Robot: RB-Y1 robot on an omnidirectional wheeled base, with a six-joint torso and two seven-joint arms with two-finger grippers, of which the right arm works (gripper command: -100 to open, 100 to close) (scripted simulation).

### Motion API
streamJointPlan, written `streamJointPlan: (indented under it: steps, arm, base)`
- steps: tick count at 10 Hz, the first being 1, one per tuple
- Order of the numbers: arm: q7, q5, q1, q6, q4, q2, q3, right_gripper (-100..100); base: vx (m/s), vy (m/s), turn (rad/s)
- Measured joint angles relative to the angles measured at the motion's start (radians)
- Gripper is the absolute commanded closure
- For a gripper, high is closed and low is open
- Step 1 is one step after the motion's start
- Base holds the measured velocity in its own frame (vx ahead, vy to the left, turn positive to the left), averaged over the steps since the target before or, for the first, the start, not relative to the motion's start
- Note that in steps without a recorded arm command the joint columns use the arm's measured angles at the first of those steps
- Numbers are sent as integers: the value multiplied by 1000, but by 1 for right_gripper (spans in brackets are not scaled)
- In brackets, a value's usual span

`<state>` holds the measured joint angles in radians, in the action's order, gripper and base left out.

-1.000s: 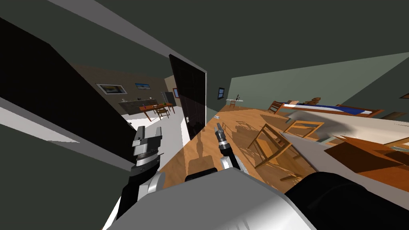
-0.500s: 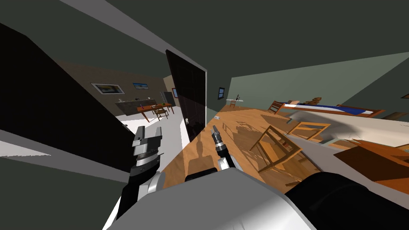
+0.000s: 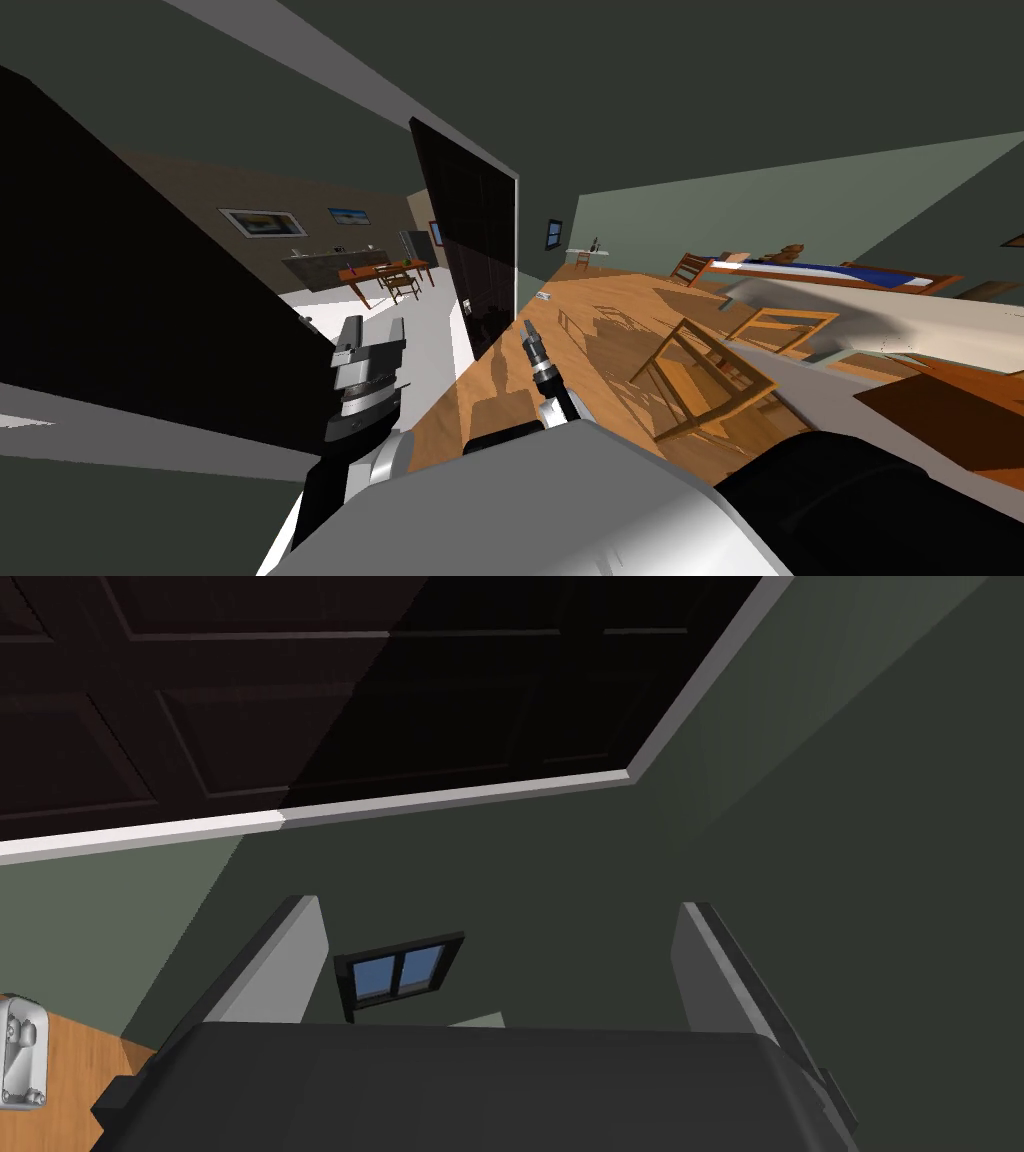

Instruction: Push the door open

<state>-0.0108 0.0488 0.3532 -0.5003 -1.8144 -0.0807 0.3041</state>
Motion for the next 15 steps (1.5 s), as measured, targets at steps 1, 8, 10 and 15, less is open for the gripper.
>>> streamJointPlan:
  steps: [1,8,10,15]
  arm:
    - [-1,0,-10,-5,25,-3,17,-100]
    - [-14,-1,-70,-47,183,-15,109,-100]
    - [-18,-1,-90,-61,237,-19,140,-100]
    - [-28,-2,-126,-90,340,-26,208,-100]
  base:
    - [157,19,-18]
    - [121,8,-16]
    - [150,17,-16]
    - [110,17,-16]
